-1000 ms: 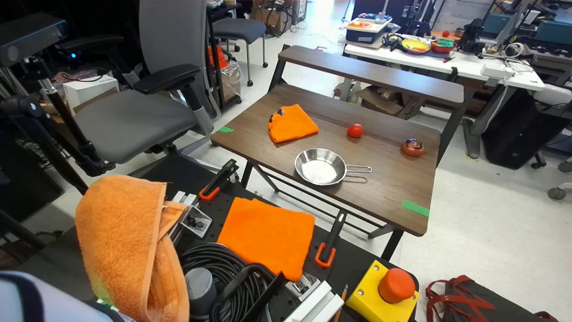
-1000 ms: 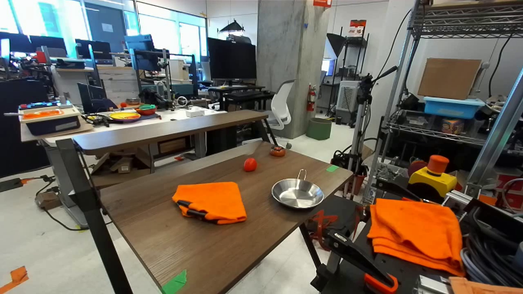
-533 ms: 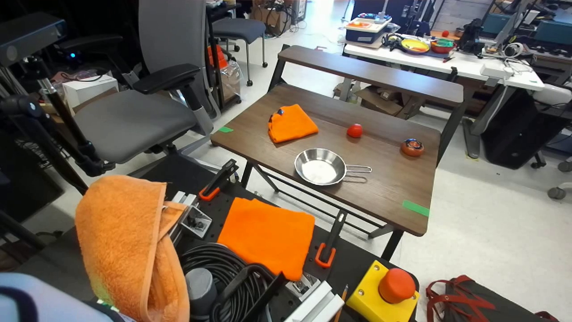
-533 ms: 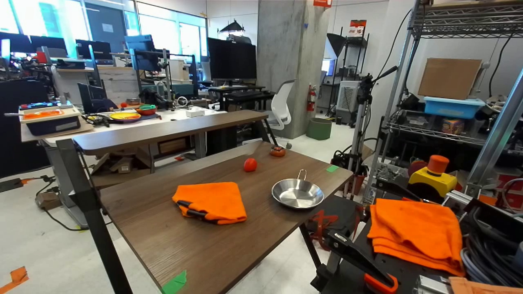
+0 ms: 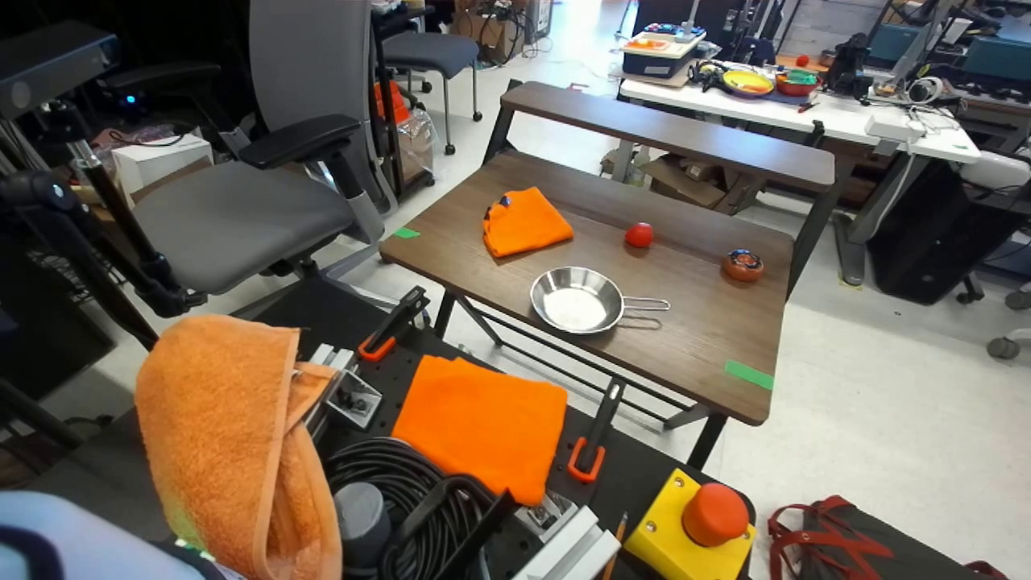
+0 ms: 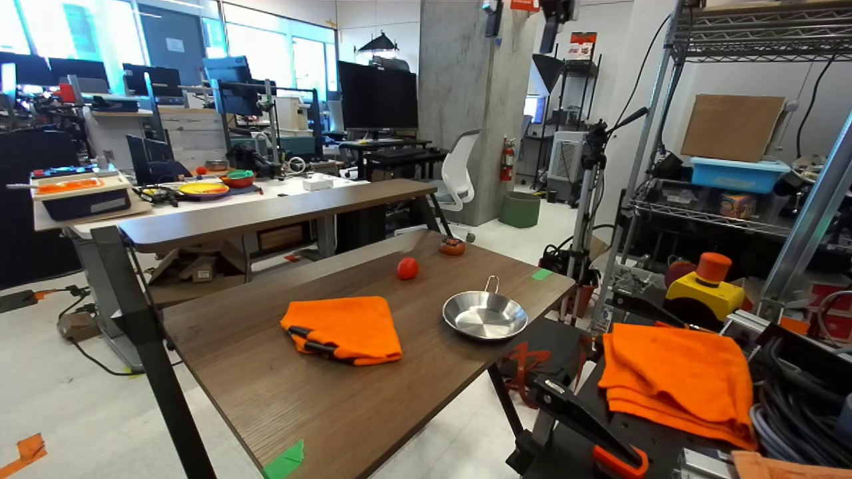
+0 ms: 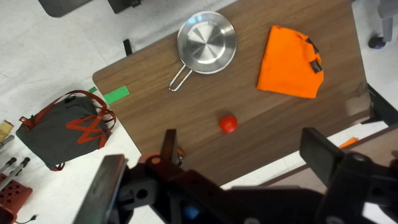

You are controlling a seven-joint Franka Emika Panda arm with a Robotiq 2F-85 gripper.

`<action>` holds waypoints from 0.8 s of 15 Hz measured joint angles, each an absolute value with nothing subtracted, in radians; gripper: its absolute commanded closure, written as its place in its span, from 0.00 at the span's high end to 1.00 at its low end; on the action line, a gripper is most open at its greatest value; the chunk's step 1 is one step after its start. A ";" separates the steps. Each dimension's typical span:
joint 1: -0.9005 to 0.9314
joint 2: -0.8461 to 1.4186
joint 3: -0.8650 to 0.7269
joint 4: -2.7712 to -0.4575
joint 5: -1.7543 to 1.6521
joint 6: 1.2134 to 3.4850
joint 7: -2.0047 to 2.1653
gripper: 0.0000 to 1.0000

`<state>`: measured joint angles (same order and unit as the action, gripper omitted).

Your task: Put the orange object on the pan

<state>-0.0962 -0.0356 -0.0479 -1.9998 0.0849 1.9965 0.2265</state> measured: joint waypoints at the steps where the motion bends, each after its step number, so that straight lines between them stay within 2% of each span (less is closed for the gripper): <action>1: -0.096 0.021 -0.052 -1.958 0.112 2.026 0.226 1.00; 5: -0.094 0.257 -0.052 -1.779 0.222 2.106 0.227 1.00; 12: -0.084 0.649 -0.055 -1.474 0.213 2.099 0.328 1.00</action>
